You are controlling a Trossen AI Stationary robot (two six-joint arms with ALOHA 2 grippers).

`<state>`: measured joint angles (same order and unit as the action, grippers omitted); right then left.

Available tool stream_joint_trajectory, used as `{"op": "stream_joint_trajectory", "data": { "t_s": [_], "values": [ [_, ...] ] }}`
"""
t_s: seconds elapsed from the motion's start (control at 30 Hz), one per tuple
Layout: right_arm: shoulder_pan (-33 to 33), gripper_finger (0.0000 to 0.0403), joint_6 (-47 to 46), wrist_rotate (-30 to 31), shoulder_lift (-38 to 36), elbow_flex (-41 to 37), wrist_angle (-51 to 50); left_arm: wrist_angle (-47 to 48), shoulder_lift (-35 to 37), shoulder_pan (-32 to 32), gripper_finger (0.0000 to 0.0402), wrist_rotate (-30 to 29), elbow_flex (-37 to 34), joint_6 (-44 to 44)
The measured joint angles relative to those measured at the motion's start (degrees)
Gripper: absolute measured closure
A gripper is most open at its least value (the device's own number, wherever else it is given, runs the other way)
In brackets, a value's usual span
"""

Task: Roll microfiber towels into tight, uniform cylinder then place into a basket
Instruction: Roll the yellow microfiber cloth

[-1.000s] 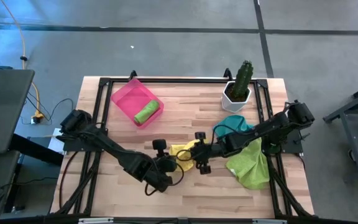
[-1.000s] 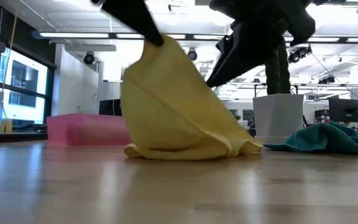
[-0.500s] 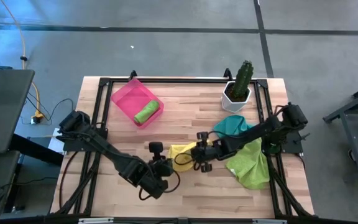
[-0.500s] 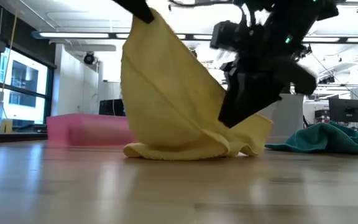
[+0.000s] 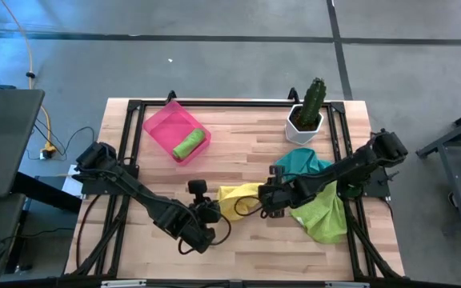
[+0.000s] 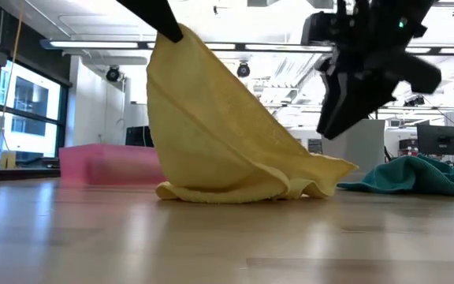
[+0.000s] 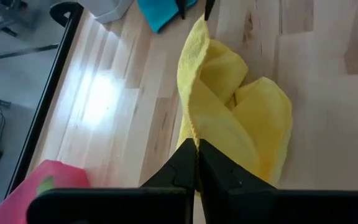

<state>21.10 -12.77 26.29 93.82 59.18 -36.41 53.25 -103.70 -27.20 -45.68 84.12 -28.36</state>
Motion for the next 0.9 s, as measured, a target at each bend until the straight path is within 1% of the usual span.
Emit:
{"op": "stream_joint_trajectory", "data": {
  "t_s": [0.17,0.27,0.33,0.5,0.57,0.73,0.8,0.9],
  "values": [
    [-0.2,0.0273,-2.1,-2.1,0.7,0.0,-0.8,0.2,0.0,0.0,0.0401,0.1,0.0,-0.4],
    [0.1,0.0257,-3.5,-4.2,0.7,0.0,-1.2,0.4,0.0,0.0,0.0401,0.1,0.0,-0.8],
    [0.3,0.0241,-4.8,-4.3,0.9,0.0,-2.0,0.5,0.0,0.0,0.0401,0.1,0.0,-1.4],
    [0.7,0.0208,-5.0,1.8,1.5,0.0,-2.4,0.6,0.0,0.0,0.0401,0.3,0.0,-1.6],
    [0.5,0.0203,-4.9,1.9,1.7,0.0,-2.4,0.6,0.0,0.0,0.0401,0.6,0.0,-1.6],
    [-0.1,0.0201,-6.4,-1.3,4.4,0.0,-1.6,0.8,0.0,0.0,0.0401,0.6,0.0,-1.7],
    [-0.1,0.0201,-6.5,-0.8,5.6,0.0,-2.2,1.0,0.0,0.0,0.0401,0.6,0.0,-1.6],
    [-0.1,0.0201,-6.5,2.4,6.9,0.0,-2.2,1.0,0.0,0.0,0.0401,0.6,0.0,-1.6]
  ]
}}
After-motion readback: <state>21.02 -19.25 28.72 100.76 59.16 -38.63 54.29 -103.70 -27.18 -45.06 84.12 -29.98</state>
